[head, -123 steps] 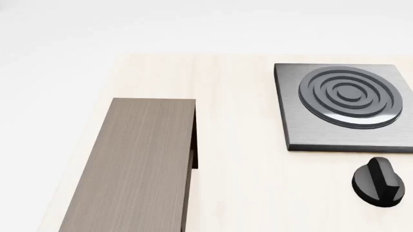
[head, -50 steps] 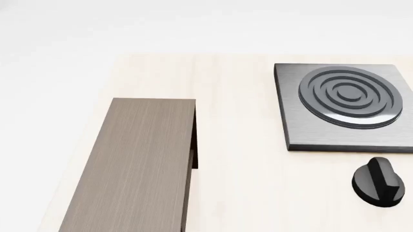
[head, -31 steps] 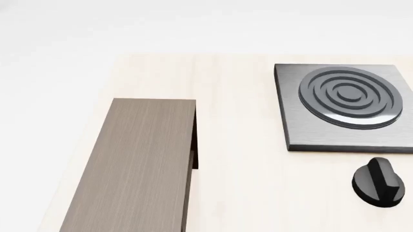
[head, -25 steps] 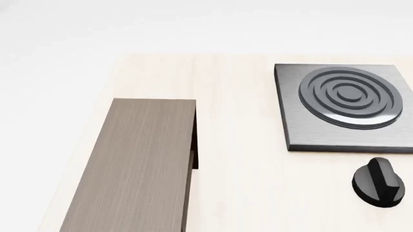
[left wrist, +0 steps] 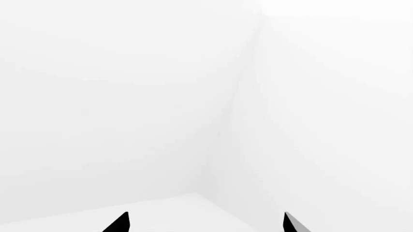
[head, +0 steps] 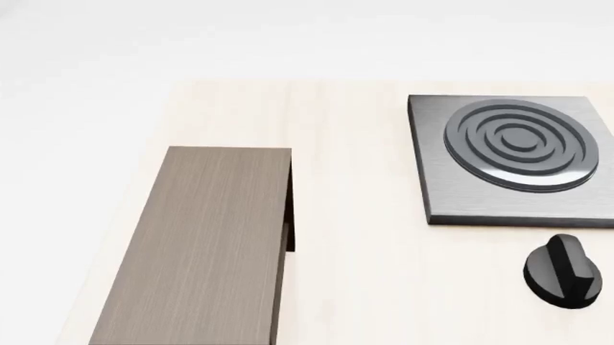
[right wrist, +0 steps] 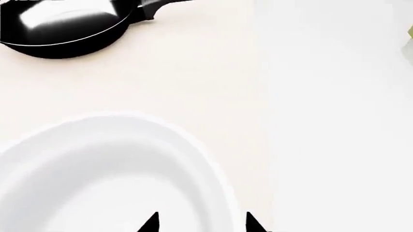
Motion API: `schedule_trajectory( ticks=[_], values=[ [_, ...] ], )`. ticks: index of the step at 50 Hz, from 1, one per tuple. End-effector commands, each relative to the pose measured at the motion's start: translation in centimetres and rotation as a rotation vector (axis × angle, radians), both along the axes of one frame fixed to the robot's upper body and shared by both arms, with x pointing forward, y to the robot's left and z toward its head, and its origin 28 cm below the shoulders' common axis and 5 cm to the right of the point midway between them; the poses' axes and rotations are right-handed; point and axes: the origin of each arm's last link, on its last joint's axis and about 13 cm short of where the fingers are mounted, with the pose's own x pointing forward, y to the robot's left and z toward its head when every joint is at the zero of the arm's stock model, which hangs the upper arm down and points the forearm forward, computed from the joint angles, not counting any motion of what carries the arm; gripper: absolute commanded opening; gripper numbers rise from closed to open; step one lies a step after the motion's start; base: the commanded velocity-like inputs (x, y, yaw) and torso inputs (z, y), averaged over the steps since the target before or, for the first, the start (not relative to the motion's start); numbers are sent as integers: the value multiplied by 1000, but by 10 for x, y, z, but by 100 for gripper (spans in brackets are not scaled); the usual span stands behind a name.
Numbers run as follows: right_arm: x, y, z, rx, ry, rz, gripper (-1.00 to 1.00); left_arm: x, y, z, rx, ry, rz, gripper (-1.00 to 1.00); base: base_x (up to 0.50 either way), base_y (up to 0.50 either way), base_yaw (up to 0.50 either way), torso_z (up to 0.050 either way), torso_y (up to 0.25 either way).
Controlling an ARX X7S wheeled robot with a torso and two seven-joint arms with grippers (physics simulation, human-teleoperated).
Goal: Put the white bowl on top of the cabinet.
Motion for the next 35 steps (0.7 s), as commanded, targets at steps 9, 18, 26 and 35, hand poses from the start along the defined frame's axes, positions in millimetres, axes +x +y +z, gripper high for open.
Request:
schedule_trajectory(
  ticks=[9,18,26,35],
  values=[
    [-16,7,-25,2,130,-3,-100,-1,0,1,0,-2,-1,100,0,0,0,-1,0],
    [-13,14,3,-121,65,1,-100,0,1,0,-1,-3,0,100,0,0,0,0,0],
    [-12,21,25,-215,22,18,-100,1,1,-1,-1,-3,0,100,0,0,0,0,0],
    [-12,27,39,-272,-7,30,-100,0,0,0,-1,-3,0,100,0,0,0,0,0]
  ],
)
